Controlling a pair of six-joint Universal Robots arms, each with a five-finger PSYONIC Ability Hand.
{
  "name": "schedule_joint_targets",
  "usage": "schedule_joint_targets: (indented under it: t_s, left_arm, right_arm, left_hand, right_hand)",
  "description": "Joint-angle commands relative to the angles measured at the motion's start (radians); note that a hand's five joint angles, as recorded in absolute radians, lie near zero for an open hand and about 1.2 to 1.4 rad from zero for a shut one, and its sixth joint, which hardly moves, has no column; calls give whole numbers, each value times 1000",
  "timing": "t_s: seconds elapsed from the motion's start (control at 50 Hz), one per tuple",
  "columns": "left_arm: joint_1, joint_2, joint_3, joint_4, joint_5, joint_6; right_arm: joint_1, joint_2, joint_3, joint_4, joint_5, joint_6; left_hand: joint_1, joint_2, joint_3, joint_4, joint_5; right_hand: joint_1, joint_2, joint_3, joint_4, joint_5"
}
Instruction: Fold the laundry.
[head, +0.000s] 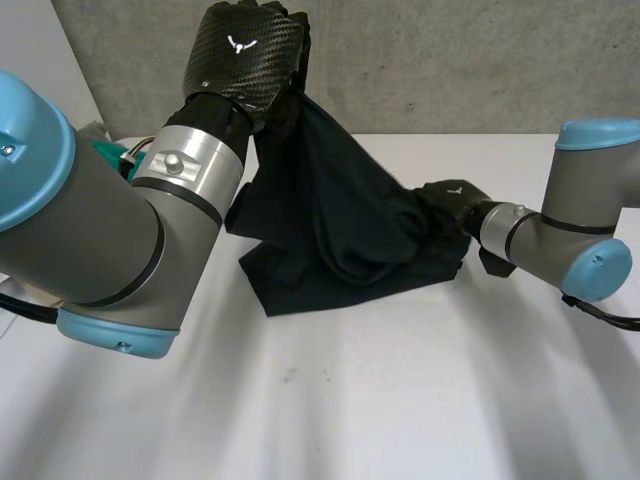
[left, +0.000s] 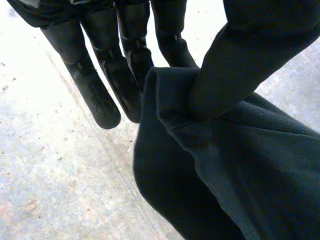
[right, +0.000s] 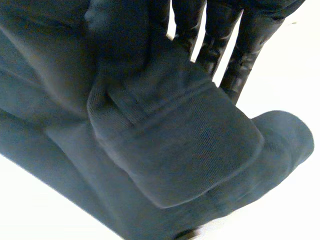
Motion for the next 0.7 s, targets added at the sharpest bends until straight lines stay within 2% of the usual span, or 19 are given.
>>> schedule_joint_targets:
  t_s: [0.02,0.06,0.14,0.22,0.3,0.42,0.5,0.56,0.66,0.7]
  left_arm:
    - [2,12,-13,-59,-3,-2]
    - [5,24,-31,-90,-3,0]
    - [8,35,-62,-155,-1,3]
    - [10,37,-83,-256,2,4]
    - [10,21,-99,-347,5,4]
    - [4,-66,-93,-381,10,6]
    - [2,-158,-38,-369,13,6]
    - [2,-265,77,-334,28,11]
    - [5,-374,347,-237,23,43]
    - [4,-394,484,-139,17,87]
  right_arm:
    - [-4,-197,19,-49,164,-34]
    - [-13,-327,82,-48,140,-78]
    - [-50,-497,174,-3,88,-196]
    - [-76,-591,251,131,80,-328]
    - [-78,-616,309,257,81,-426]
    - [-67,-590,359,366,87,-523]
    - [-65,-466,334,368,86,-528]
    - [-62,-365,229,339,101,-500]
    - [-15,-273,23,148,162,-402]
    - [-6,-271,-52,-38,213,-361]
  left_hand:
    - [250,198,205,194,238]
    - [250,198,205,194,238]
    - [250,198,205,194,238]
    - [250,198,205,194,238]
    - [250,198,205,194,238]
    - [250,198,205,194,238]
    - [250,198,205,194,238]
    - [250,198,205,194,238]
    - [250,198,205,194,238]
    - [250,198,205,194,238]
  right_hand:
    - [498,284,339,325,365]
    - [498,284,339,325,365]
    - [498,284,339,325,365]
    - [498,284,339,325,365]
    - [498,284,339,325,365]
    - [498,284,339,325,365]
    - [498,284,339,325,365]
    - [498,284,339,325,365]
    - [498,284,339,325,365]
    - [498,284,339,325,365]
